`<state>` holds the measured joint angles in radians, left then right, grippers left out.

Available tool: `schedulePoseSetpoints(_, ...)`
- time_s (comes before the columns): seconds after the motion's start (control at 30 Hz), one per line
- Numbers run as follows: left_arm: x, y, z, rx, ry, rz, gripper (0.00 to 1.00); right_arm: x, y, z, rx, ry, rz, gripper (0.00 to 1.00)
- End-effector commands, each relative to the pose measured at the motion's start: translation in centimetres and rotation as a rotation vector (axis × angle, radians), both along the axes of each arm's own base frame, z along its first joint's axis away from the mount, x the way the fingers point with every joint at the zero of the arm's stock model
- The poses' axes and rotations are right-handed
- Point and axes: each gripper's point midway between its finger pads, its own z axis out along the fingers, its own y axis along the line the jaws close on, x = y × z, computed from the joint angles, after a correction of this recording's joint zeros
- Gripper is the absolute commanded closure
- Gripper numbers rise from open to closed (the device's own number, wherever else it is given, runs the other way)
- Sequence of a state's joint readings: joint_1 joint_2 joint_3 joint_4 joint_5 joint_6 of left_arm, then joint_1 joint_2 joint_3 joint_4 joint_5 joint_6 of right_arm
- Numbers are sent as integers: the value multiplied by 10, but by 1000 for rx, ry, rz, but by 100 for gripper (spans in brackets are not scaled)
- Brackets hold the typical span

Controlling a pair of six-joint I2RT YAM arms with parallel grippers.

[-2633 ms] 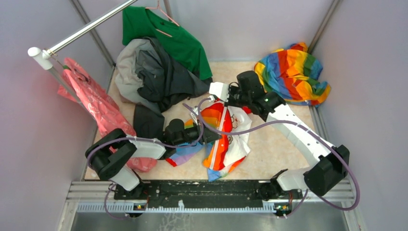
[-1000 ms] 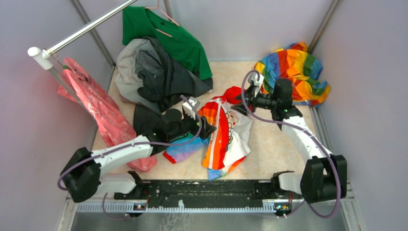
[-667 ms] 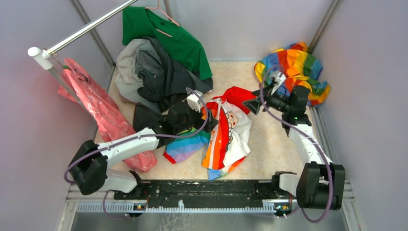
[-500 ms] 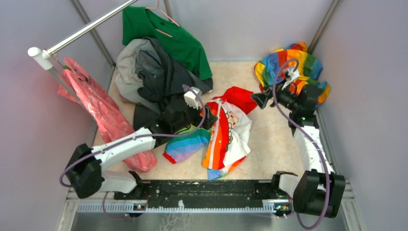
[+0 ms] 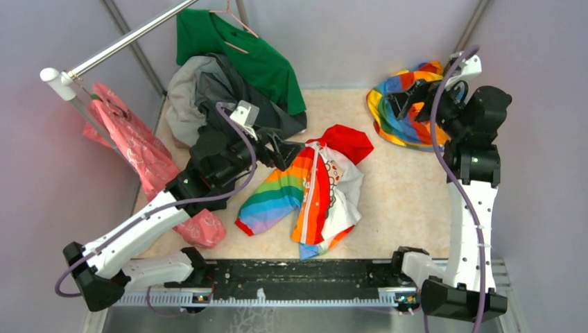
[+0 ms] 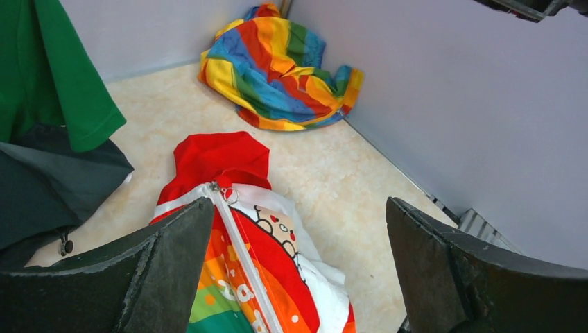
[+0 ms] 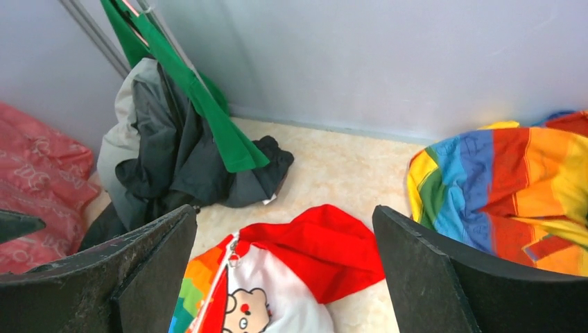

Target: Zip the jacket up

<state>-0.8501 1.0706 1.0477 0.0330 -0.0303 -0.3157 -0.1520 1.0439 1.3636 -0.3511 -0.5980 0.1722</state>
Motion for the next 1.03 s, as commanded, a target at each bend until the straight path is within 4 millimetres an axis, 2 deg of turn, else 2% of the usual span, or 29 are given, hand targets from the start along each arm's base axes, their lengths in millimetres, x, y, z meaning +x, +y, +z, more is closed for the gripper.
schedulePoseSetpoints(0.0,-17,8,20,10,-30,-55,1,-15,-3,15,63,39,-56,2)
schedulePoseSetpoints(0.2,-26,17,31,-8,-48,-59,1,-20,1,21,36,21,-27,2)
schedulePoseSetpoints(1.0,-28,22,16,48,-39,-55,1,-17,1,11,27,23,-17,2)
